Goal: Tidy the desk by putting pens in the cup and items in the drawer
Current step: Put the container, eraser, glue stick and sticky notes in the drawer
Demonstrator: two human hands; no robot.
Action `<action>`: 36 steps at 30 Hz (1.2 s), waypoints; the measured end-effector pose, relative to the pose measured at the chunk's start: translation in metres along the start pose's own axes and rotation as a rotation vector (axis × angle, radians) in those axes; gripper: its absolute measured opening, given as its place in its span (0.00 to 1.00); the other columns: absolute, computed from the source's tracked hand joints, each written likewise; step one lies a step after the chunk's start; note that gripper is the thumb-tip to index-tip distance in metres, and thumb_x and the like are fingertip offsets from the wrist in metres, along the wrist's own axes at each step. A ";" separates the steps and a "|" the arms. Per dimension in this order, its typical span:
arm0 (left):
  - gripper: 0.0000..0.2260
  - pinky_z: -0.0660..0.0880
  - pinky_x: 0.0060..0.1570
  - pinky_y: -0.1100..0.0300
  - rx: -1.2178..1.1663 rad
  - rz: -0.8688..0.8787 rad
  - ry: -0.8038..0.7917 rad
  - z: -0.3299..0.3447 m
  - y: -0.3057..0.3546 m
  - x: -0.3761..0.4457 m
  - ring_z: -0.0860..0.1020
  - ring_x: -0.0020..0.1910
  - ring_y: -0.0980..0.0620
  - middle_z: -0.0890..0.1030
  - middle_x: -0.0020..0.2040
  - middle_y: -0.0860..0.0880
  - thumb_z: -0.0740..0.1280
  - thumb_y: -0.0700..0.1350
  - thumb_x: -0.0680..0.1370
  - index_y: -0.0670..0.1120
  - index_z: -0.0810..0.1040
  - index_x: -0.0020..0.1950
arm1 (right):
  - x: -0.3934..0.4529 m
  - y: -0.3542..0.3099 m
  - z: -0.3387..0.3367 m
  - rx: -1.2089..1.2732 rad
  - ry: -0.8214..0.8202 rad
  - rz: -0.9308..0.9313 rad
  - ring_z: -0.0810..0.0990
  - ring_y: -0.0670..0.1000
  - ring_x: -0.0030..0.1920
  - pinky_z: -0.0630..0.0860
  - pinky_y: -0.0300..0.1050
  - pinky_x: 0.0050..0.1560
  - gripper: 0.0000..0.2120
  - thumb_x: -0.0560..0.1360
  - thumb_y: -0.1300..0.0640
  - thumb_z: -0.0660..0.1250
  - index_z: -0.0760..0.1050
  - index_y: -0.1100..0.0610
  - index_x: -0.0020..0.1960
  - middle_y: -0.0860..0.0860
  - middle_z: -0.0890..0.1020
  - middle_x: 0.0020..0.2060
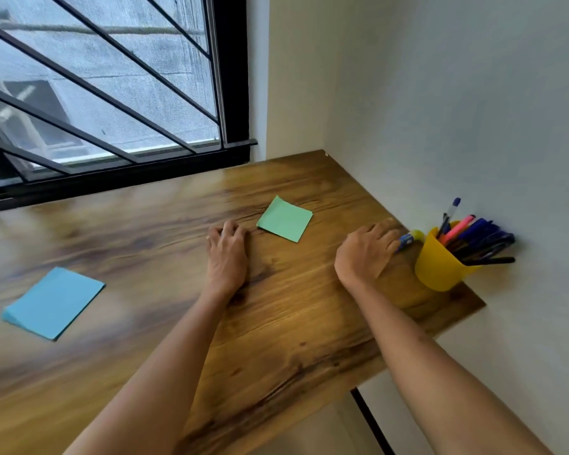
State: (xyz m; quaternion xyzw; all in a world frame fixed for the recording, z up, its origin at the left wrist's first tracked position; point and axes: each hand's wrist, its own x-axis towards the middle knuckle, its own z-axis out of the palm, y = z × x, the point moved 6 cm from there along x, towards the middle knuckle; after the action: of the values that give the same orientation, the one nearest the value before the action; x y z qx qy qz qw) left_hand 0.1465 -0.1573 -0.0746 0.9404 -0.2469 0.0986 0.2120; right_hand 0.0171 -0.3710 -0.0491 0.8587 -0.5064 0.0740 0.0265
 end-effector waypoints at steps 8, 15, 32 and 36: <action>0.11 0.70 0.61 0.51 -0.183 0.010 0.110 -0.006 -0.003 -0.012 0.70 0.61 0.44 0.74 0.60 0.43 0.61 0.39 0.80 0.41 0.76 0.61 | 0.006 0.004 -0.005 -0.060 -0.047 0.045 0.67 0.63 0.66 0.62 0.58 0.68 0.14 0.78 0.55 0.61 0.78 0.59 0.58 0.60 0.73 0.65; 0.21 0.70 0.59 0.57 -0.432 -0.164 0.178 -0.021 -0.017 -0.033 0.73 0.59 0.46 0.74 0.59 0.43 0.68 0.33 0.73 0.42 0.73 0.65 | -0.006 0.000 -0.022 0.130 0.043 0.051 0.75 0.59 0.55 0.72 0.53 0.55 0.11 0.77 0.58 0.64 0.74 0.62 0.57 0.61 0.74 0.58; 0.14 0.73 0.39 0.68 -0.679 -0.272 0.090 -0.113 -0.099 -0.137 0.78 0.44 0.48 0.79 0.48 0.40 0.69 0.30 0.71 0.39 0.77 0.55 | -0.174 -0.125 -0.074 1.085 -0.457 -0.287 0.79 0.60 0.52 0.79 0.59 0.51 0.29 0.70 0.73 0.62 0.70 0.52 0.66 0.56 0.77 0.51; 0.18 0.67 0.43 0.66 -0.584 -0.290 0.122 -0.189 -0.159 -0.201 0.76 0.46 0.50 0.80 0.49 0.43 0.76 0.38 0.67 0.39 0.78 0.55 | -0.288 -0.181 -0.090 1.309 -0.749 -0.303 0.78 0.54 0.38 0.79 0.52 0.31 0.25 0.70 0.76 0.64 0.70 0.54 0.62 0.56 0.76 0.44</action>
State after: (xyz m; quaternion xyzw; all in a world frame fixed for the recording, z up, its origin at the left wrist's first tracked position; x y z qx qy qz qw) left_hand 0.0390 0.1379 -0.0205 0.8576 -0.1151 0.0483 0.4990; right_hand 0.0291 -0.0226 0.0009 0.7272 -0.2113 0.0585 -0.6505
